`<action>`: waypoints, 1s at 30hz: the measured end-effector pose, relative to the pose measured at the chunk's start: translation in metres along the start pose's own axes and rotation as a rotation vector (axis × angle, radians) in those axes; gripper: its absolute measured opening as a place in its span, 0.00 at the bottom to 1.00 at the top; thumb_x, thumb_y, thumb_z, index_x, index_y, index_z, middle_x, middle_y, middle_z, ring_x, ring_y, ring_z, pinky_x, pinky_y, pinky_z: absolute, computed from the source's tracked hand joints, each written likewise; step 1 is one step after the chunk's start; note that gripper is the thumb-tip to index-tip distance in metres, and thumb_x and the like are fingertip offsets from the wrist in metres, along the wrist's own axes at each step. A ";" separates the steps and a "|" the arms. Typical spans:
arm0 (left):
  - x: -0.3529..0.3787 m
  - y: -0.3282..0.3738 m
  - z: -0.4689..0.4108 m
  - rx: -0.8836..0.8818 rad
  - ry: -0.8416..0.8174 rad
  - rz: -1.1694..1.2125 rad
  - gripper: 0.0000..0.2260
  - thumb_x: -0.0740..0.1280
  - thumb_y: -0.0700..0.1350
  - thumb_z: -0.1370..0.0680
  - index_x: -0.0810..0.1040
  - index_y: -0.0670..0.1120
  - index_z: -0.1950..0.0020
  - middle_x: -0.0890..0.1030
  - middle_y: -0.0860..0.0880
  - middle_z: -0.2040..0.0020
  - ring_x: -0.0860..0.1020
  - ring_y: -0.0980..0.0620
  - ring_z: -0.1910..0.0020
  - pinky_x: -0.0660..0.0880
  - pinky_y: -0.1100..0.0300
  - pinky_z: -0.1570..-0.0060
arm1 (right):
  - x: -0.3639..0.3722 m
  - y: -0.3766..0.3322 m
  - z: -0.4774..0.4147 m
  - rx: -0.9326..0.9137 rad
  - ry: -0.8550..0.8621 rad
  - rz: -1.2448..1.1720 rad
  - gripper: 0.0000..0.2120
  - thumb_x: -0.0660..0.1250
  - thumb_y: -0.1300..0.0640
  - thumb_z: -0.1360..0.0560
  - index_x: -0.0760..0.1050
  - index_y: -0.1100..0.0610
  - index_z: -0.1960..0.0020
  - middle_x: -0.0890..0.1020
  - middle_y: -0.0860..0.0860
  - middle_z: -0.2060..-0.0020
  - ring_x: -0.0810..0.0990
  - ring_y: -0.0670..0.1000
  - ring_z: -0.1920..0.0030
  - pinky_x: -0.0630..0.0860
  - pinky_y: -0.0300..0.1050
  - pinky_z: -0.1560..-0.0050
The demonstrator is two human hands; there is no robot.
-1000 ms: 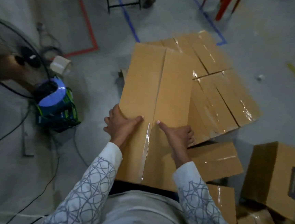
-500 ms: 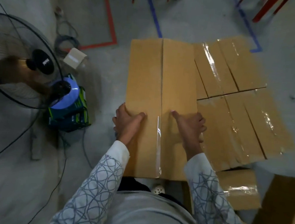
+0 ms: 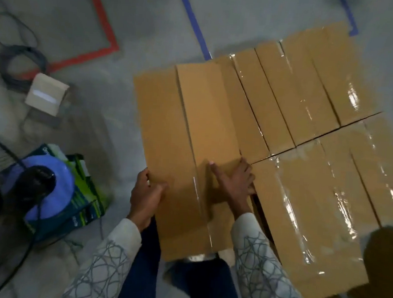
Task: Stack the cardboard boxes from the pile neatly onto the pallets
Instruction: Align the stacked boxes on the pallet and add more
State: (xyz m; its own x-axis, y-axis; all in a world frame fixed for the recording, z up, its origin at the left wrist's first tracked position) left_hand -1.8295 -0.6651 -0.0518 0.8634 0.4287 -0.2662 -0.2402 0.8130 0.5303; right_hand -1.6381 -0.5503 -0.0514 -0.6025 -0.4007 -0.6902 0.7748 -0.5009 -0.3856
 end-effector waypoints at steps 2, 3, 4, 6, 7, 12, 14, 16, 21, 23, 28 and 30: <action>0.009 -0.014 -0.047 -0.026 -0.008 0.006 0.22 0.74 0.40 0.24 0.74 0.52 0.32 0.81 0.55 0.44 0.81 0.50 0.46 0.79 0.53 0.49 | 0.031 0.002 -0.038 -0.016 -0.030 0.007 0.57 0.68 0.23 0.34 0.51 0.52 0.18 0.57 0.55 0.19 0.54 0.62 0.21 0.51 0.73 0.25; 0.015 -0.025 -0.070 -0.051 -0.011 0.014 0.22 0.74 0.39 0.24 0.74 0.51 0.33 0.81 0.52 0.43 0.81 0.49 0.46 0.79 0.53 0.50 | 0.045 0.004 -0.057 -0.022 -0.044 0.020 0.57 0.66 0.22 0.35 0.51 0.52 0.18 0.57 0.54 0.20 0.54 0.62 0.21 0.51 0.72 0.25; 0.022 -0.035 -0.091 -0.078 -0.021 0.033 0.22 0.73 0.37 0.24 0.73 0.50 0.33 0.82 0.49 0.42 0.81 0.48 0.46 0.79 0.53 0.51 | 0.060 0.008 -0.077 -0.033 -0.052 0.036 0.57 0.63 0.22 0.36 0.52 0.52 0.18 0.57 0.54 0.20 0.54 0.62 0.21 0.51 0.72 0.25; 0.037 -0.053 -0.133 -0.115 -0.051 0.061 0.23 0.72 0.35 0.24 0.72 0.50 0.32 0.82 0.48 0.41 0.81 0.47 0.46 0.80 0.51 0.49 | 0.088 0.018 -0.120 -0.053 -0.059 0.058 0.57 0.61 0.21 0.37 0.52 0.51 0.18 0.58 0.54 0.20 0.55 0.62 0.21 0.50 0.71 0.25; 0.044 -0.063 -0.153 -0.125 -0.066 0.069 0.25 0.72 0.34 0.24 0.72 0.50 0.30 0.81 0.48 0.40 0.81 0.47 0.45 0.80 0.50 0.47 | 0.102 0.025 -0.142 -0.062 -0.064 0.061 0.57 0.61 0.21 0.37 0.52 0.51 0.18 0.58 0.54 0.20 0.55 0.62 0.21 0.50 0.70 0.25; 0.077 -0.108 -0.246 -0.124 -0.132 0.097 0.34 0.76 0.36 0.30 0.70 0.52 0.27 0.78 0.51 0.33 0.80 0.46 0.39 0.79 0.43 0.38 | 0.158 0.053 -0.237 -0.098 -0.026 0.099 0.51 0.68 0.26 0.30 0.56 0.52 0.18 0.61 0.55 0.22 0.58 0.62 0.22 0.53 0.70 0.26; 0.087 -0.118 -0.266 -0.115 -0.159 0.082 0.31 0.75 0.34 0.27 0.69 0.54 0.29 0.77 0.59 0.37 0.79 0.53 0.41 0.78 0.49 0.37 | 0.172 0.061 -0.261 -0.119 -0.002 0.091 0.50 0.69 0.26 0.30 0.56 0.52 0.18 0.61 0.55 0.22 0.58 0.62 0.22 0.53 0.70 0.26; 0.095 -0.126 -0.280 -0.096 -0.166 0.063 0.31 0.73 0.33 0.25 0.67 0.56 0.29 0.72 0.67 0.42 0.76 0.61 0.44 0.75 0.53 0.39 | 0.181 0.069 -0.274 -0.138 -0.005 0.053 0.53 0.67 0.24 0.33 0.55 0.51 0.18 0.61 0.54 0.22 0.58 0.61 0.22 0.52 0.69 0.24; 0.096 -0.114 -0.290 -0.072 -0.195 -0.046 0.36 0.76 0.42 0.26 0.66 0.55 0.21 0.71 0.57 0.25 0.76 0.48 0.31 0.76 0.44 0.34 | 0.181 0.080 -0.266 -0.195 0.050 0.018 0.52 0.64 0.26 0.32 0.53 0.50 0.17 0.58 0.53 0.20 0.57 0.60 0.22 0.52 0.66 0.22; 0.090 -0.098 -0.285 -0.034 -0.162 -0.176 0.35 0.75 0.46 0.24 0.66 0.54 0.20 0.71 0.55 0.24 0.74 0.47 0.29 0.75 0.44 0.32 | 0.178 0.085 -0.246 -0.189 0.085 0.020 0.50 0.65 0.27 0.30 0.52 0.51 0.17 0.55 0.53 0.19 0.54 0.59 0.21 0.51 0.66 0.22; 0.074 -0.045 -0.270 0.122 -0.091 -0.477 0.31 0.73 0.48 0.21 0.66 0.48 0.21 0.70 0.46 0.28 0.73 0.44 0.34 0.73 0.52 0.42 | 0.177 0.101 -0.173 0.102 0.152 -0.109 0.42 0.71 0.35 0.25 0.57 0.50 0.19 0.57 0.54 0.20 0.55 0.60 0.21 0.57 0.70 0.25; 0.073 -0.021 -0.277 0.164 -0.080 -0.547 0.28 0.74 0.48 0.22 0.70 0.47 0.25 0.74 0.45 0.32 0.76 0.44 0.37 0.75 0.50 0.41 | 0.181 0.107 -0.148 0.284 0.164 -0.218 0.41 0.72 0.37 0.26 0.59 0.49 0.20 0.57 0.54 0.21 0.55 0.61 0.21 0.56 0.72 0.26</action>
State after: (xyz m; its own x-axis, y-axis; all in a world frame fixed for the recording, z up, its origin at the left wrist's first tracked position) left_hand -1.8843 -0.5419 -0.3048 0.8750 -0.0736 -0.4784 0.3172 0.8338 0.4519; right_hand -1.6360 -0.5626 -0.3079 -0.6908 -0.1457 -0.7082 0.5349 -0.7620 -0.3651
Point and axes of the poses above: each hand's wrist, its own z-axis away from the middle knuckle, its own x-axis out of the palm, y = z × x, the point moved 1 cm from there along -z, towards the middle knuckle
